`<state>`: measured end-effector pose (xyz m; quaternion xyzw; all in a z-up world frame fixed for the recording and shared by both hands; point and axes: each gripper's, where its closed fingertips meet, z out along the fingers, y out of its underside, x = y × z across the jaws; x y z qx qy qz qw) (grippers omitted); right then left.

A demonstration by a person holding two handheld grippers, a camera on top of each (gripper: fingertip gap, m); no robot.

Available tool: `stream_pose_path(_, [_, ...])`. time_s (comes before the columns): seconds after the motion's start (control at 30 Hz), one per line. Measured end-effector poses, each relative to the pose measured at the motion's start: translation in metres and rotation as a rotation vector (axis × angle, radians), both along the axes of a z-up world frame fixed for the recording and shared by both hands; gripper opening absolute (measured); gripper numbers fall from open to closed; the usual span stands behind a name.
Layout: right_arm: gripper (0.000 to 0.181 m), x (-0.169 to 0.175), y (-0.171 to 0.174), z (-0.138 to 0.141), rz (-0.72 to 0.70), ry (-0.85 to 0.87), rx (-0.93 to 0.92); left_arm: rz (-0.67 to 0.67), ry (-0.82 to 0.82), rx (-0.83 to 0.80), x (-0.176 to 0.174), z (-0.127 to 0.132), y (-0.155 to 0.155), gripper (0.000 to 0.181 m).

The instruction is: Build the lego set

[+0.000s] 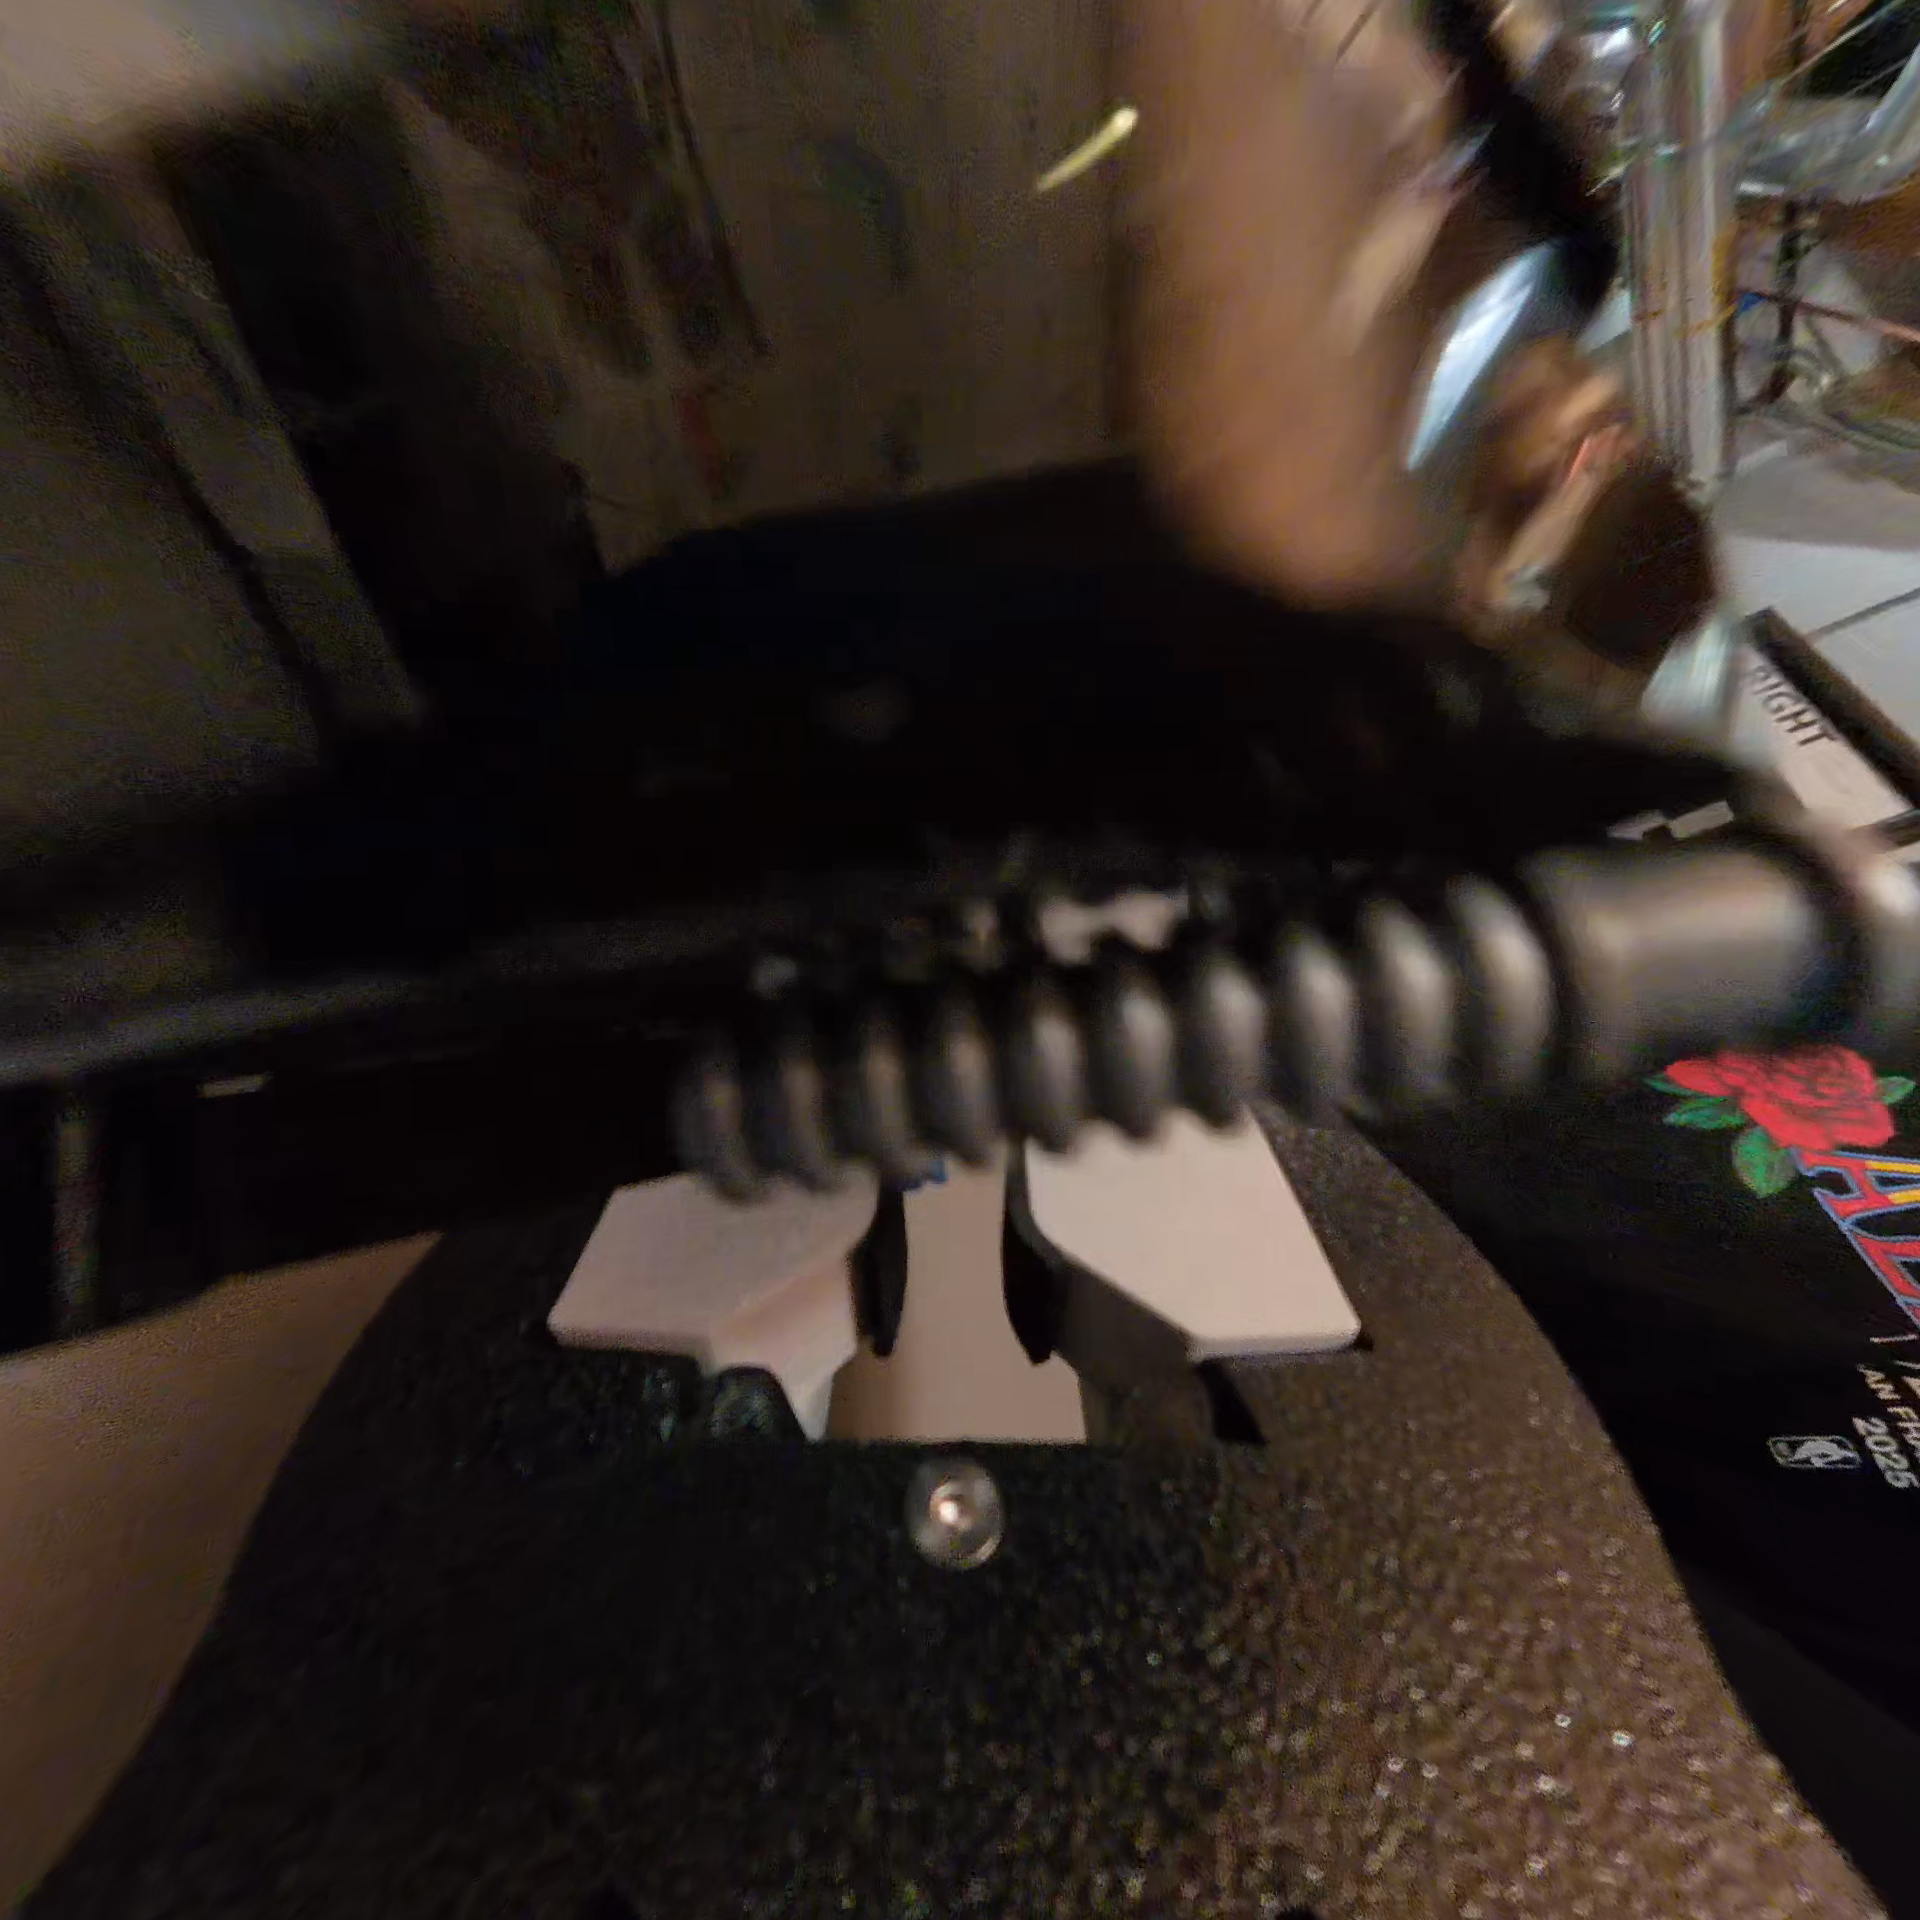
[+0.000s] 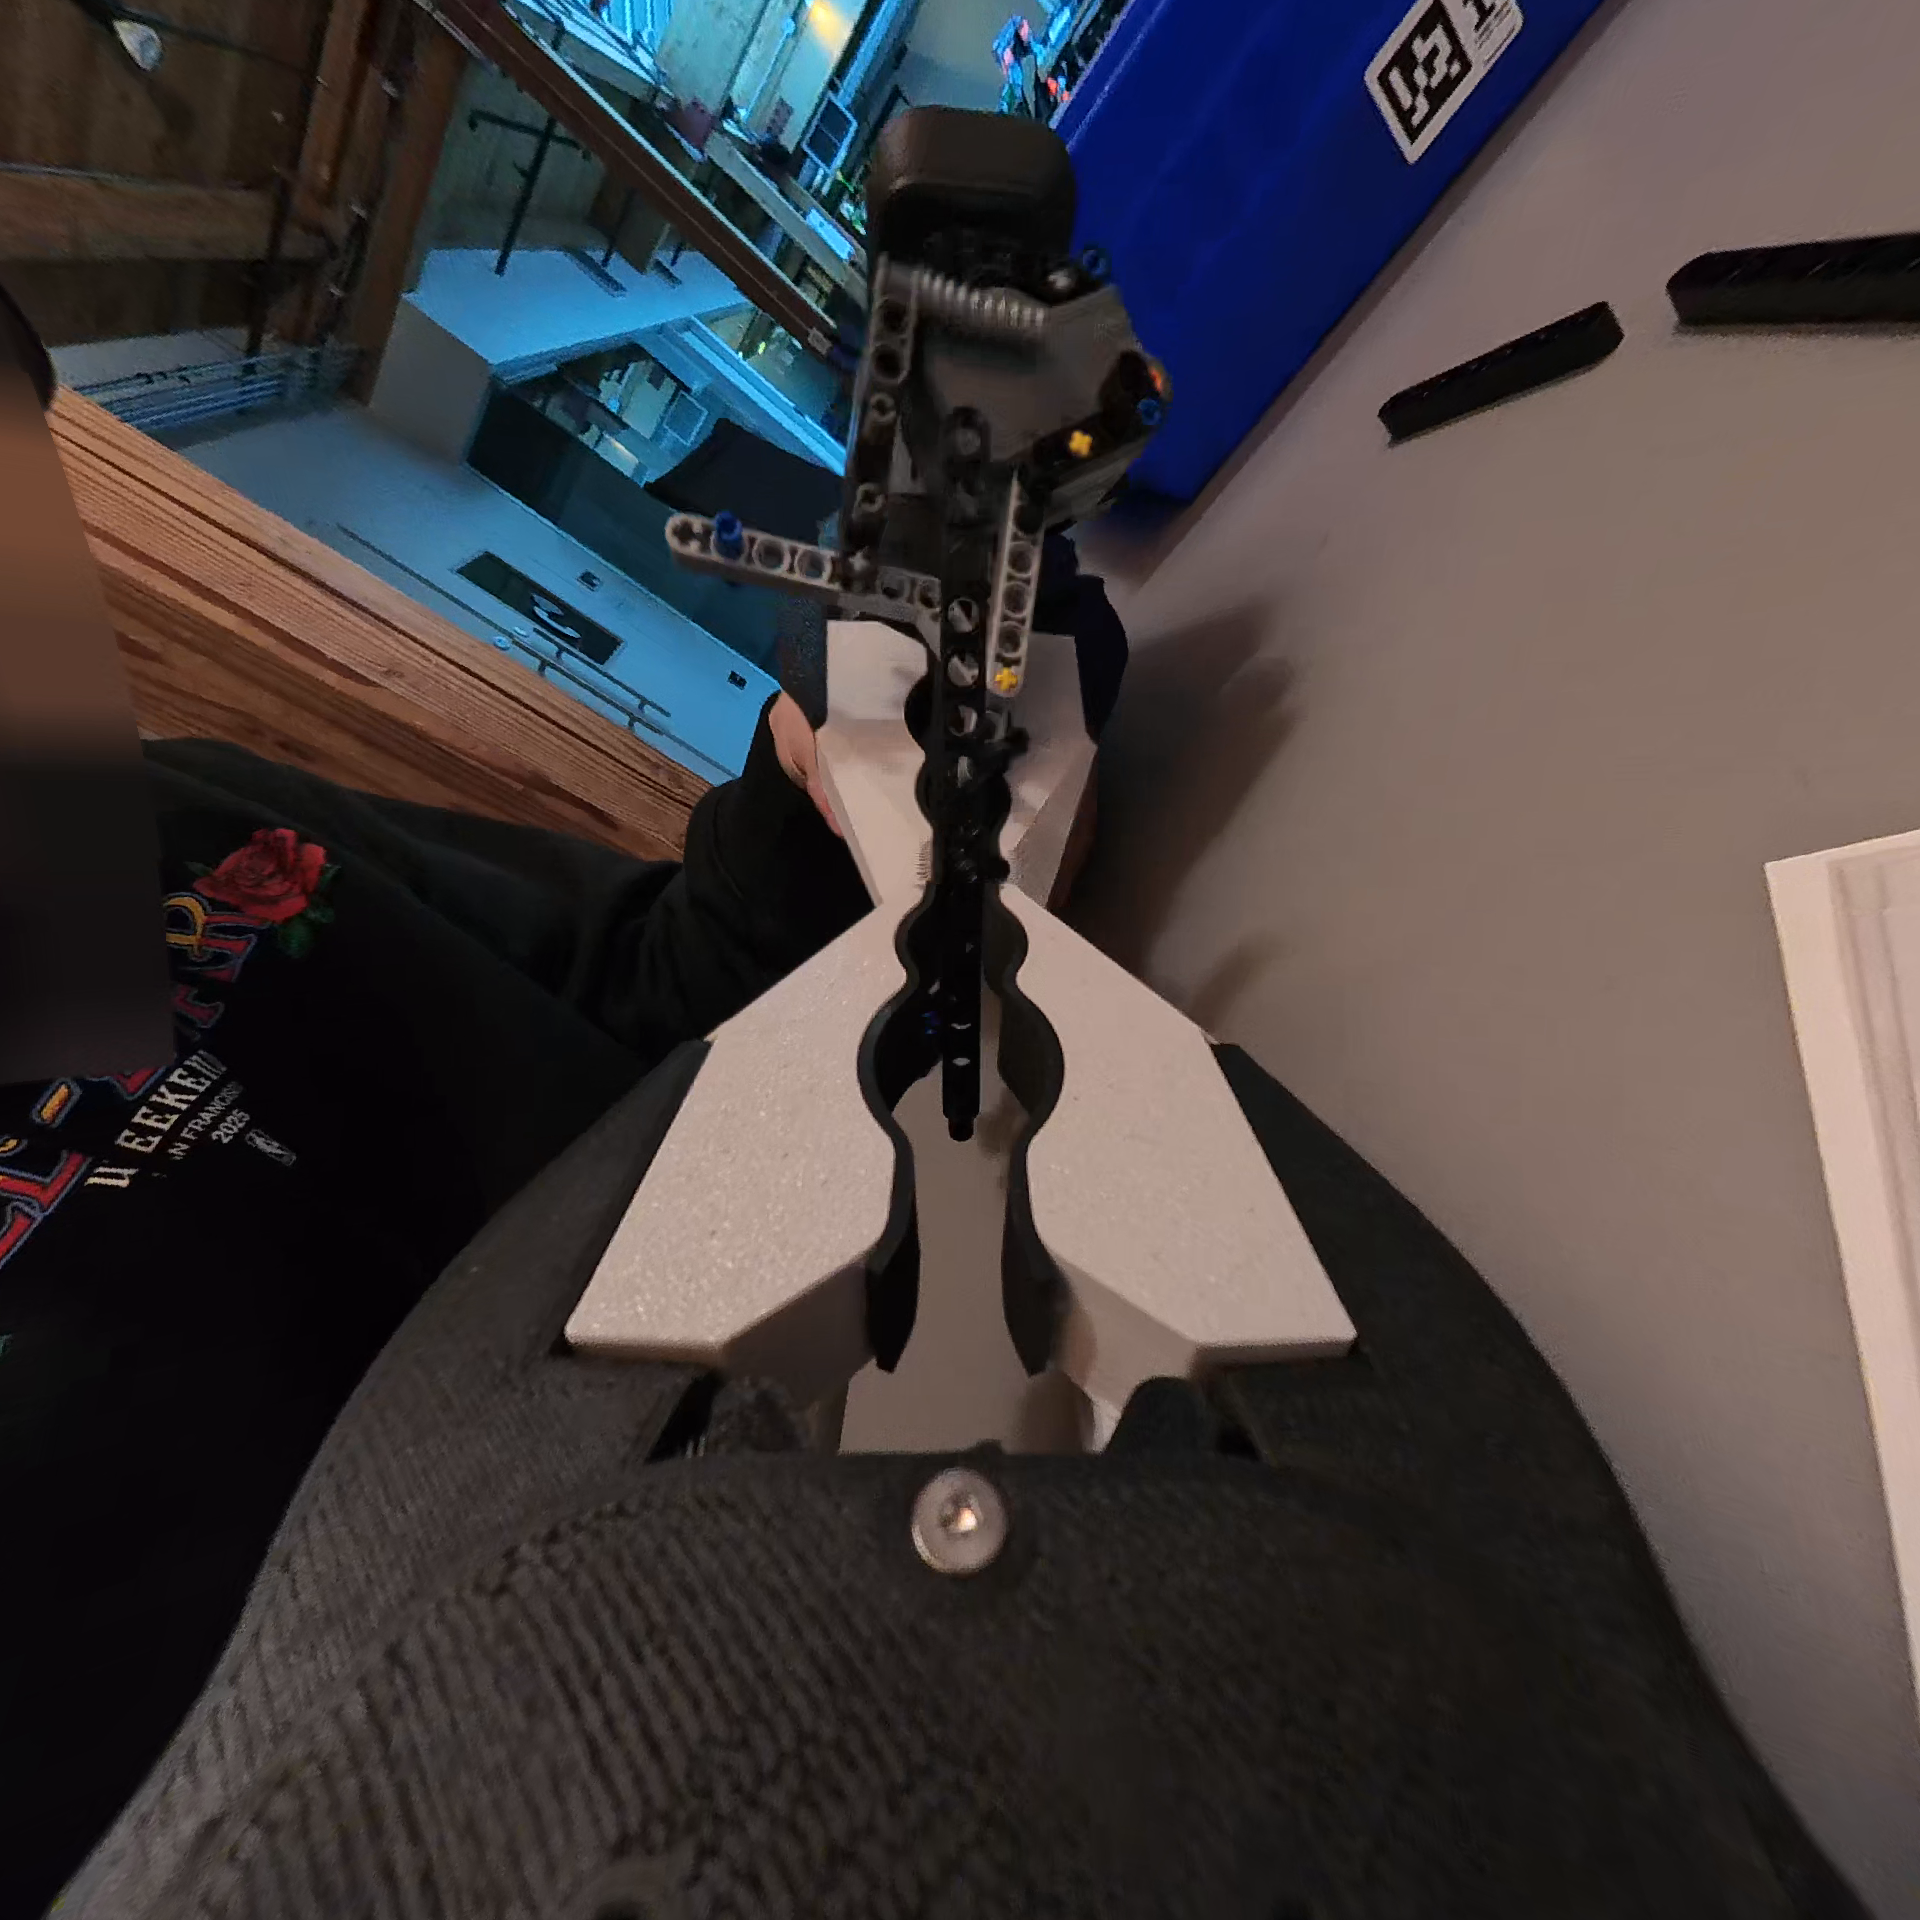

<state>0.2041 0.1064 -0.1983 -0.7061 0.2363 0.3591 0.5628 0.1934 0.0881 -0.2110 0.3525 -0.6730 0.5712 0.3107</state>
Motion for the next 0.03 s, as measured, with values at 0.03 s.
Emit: stream_pose_path(0.03, [0.004,-0.0007,0.0003,-0.0021,0.006,0.003,-0.013,-0.005,-0.004,0.011,-0.0005,-0.0016,0.0001,0.006])
